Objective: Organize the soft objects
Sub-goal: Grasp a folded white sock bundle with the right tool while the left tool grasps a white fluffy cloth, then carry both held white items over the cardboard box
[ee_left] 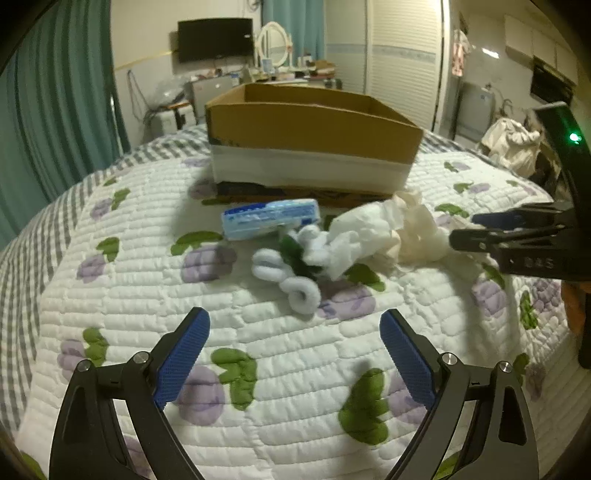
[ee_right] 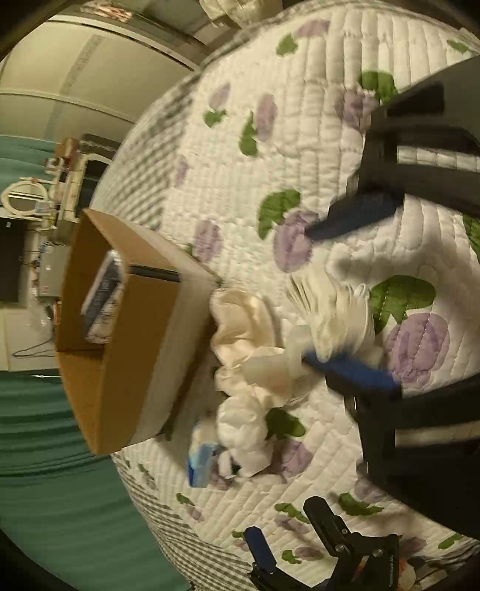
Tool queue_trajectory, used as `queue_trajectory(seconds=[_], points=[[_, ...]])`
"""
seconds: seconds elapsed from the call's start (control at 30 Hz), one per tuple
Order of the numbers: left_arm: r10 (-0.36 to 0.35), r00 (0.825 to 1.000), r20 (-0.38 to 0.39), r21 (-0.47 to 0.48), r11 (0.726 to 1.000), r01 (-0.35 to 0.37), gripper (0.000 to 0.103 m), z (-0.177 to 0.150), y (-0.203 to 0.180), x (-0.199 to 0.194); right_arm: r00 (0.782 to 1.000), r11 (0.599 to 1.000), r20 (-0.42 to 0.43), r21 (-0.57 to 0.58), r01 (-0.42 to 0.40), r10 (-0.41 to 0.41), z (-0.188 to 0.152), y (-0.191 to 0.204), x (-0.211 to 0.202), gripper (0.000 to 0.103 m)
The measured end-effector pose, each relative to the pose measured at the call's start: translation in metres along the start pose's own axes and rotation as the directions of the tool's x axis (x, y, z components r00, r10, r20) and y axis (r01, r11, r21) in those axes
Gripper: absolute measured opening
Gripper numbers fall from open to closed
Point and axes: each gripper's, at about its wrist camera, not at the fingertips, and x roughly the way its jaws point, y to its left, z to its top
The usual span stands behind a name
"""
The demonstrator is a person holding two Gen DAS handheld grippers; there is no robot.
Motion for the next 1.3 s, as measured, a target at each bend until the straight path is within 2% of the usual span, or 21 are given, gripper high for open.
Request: queue_trajectory(seconds=[0.1, 0.27, 0.4, 0.43, 0.5, 0.57, 0.67, 0.8, 0.9, 0.97, 1.07, 1.3], points=[[-0.003, 1.000, -0.001, 0.009, 1.000, 0.003, 0.094, 0.000, -0.010, -0.004, 0.999, 0.999, 0.017, -0.007, -0.033, 0.033, -0.002, -0.003, -0.004, 0.028], [-0.030, 1.000, -0.004, -0.003, 1.000, 0.030, 0.094, 0.013, -0.035, -0.008, 0.997, 0.999, 0.067, -0.023, -0.043, 0.044, -0.003, -0.006, -0.021, 0.028], [-0.063, 0.998, 0.006, -0.029, 0.998, 0.063, 0.093, 0.028, -0.063, -0.005, 0.992, 0.999, 0.127, -0.046, -0.006, 0.012, -0.001, -0.015, -0.039, 0.028], [-0.078, 0.997, 0.003, -0.040, 0.996, 0.078, 0.090, 0.032, -0.070, -0.002, 0.991, 0.999, 0.136, -0.044, 0.001, 0.005, -0.001, -0.019, -0.042, 0.028], [-0.086, 0.996, -0.010, -0.047, 0.995, 0.086, 0.078, 0.039, -0.084, 0.007, 0.989, 0.999, 0.145, -0.028, 0.015, -0.010, -0.002, -0.030, -0.044, 0.028], [-0.087, 0.996, -0.020, -0.049, 0.995, 0.086, 0.074, 0.044, -0.097, 0.016, 0.989, 1.000, 0.146, -0.009, 0.018, -0.017, -0.002, -0.040, -0.044, 0.028], [-0.093, 0.995, -0.034, -0.048, 0.995, 0.091, 0.062, 0.049, -0.110, 0.031, 0.989, 1.000, 0.147, 0.027, 0.009, -0.012, -0.005, -0.055, -0.043, 0.028], [-0.074, 0.996, -0.059, -0.059, 0.996, 0.070, 0.060, 0.053, -0.117, 0.051, 0.990, 0.999, 0.139, 0.044, -0.005, -0.002, -0.007, -0.063, -0.038, 0.028], [-0.056, 0.995, -0.082, -0.064, 0.997, 0.051, 0.048, 0.053, -0.116, 0.066, 0.991, 0.999, 0.130, 0.041, -0.008, 0.003, -0.010, -0.063, -0.033, 0.028], [-0.069, 0.992, -0.103, -0.080, 0.995, 0.061, 0.043, 0.051, -0.113, 0.073, 0.992, 0.999, 0.126, 0.039, -0.014, 0.009, -0.011, -0.063, -0.032, 0.028], [-0.088, 0.992, -0.091, -0.083, 0.993, 0.080, 0.036, 0.048, -0.108, 0.067, 0.991, 0.999, 0.130, 0.040, -0.017, 0.012, -0.013, -0.066, -0.032, 0.028], [-0.141, 0.988, -0.065, -0.056, 0.989, 0.138, 0.034, 0.037, -0.095, 0.029, 0.989, 0.999, 0.147, 0.033, -0.003, -0.002, -0.012, -0.060, -0.042, 0.028]])
